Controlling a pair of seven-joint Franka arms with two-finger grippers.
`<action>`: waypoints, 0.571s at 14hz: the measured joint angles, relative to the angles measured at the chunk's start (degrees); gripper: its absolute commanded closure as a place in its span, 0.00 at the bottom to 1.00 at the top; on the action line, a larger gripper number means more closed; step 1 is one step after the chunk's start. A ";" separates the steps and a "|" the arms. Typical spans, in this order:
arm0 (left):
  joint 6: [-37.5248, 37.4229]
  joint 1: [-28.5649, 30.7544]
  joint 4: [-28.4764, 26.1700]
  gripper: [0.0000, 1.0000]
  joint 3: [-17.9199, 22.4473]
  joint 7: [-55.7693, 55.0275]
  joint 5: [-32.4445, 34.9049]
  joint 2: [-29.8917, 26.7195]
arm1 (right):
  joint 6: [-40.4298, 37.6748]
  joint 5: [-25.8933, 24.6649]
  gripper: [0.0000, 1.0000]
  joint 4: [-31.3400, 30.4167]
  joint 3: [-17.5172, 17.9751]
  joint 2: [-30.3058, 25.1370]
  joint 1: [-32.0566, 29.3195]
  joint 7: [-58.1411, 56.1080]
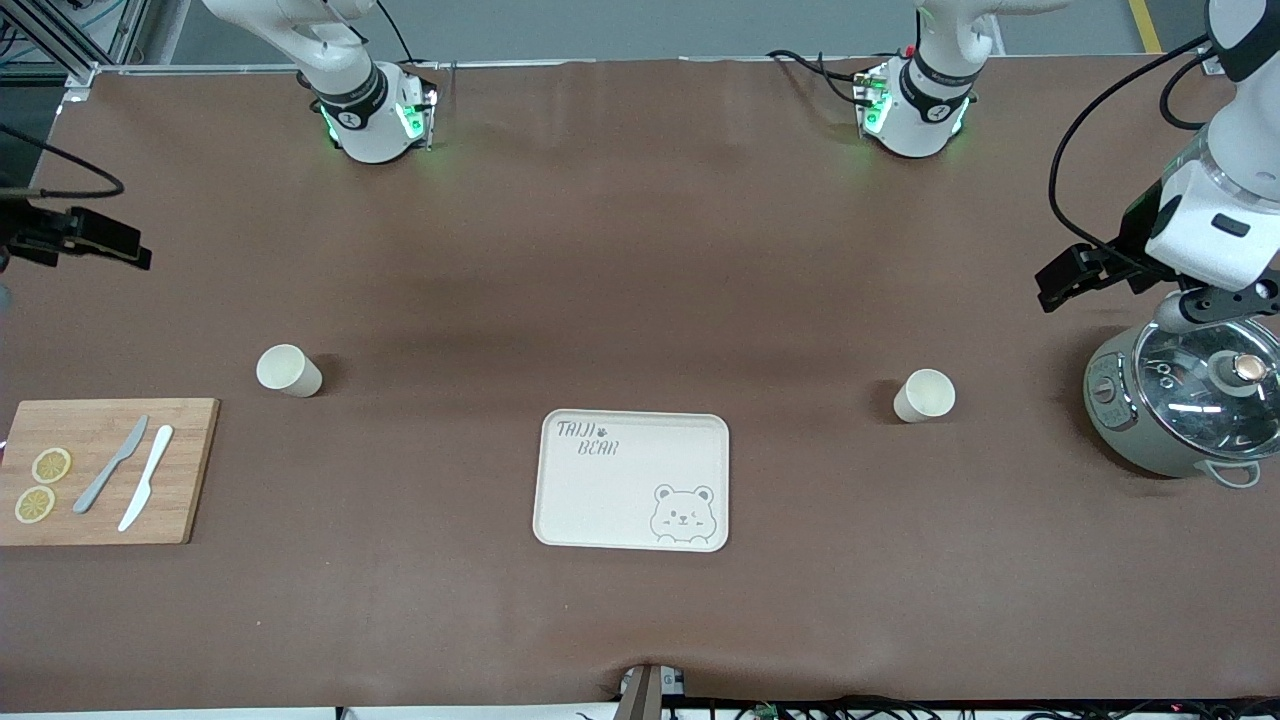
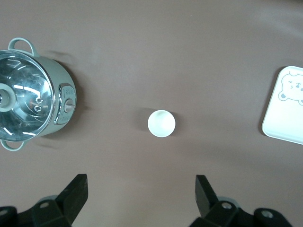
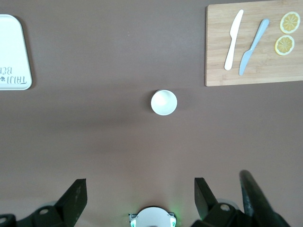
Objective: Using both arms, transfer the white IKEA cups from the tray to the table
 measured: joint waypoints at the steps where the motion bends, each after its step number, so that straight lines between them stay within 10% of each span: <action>1: -0.24 0.00 0.00 0.00 0.13 0.92 0.00 -0.41 | 0.66 0.12 0.00 -1.61 -0.02 -2.15 0.00 0.27; 8: -1.34 -2.67 -6.38 0.00 4.69 4.72 -0.50 -8.32 | 3.37 1.84 0.00 -8.20 -0.45 -8.09 -0.20 7.81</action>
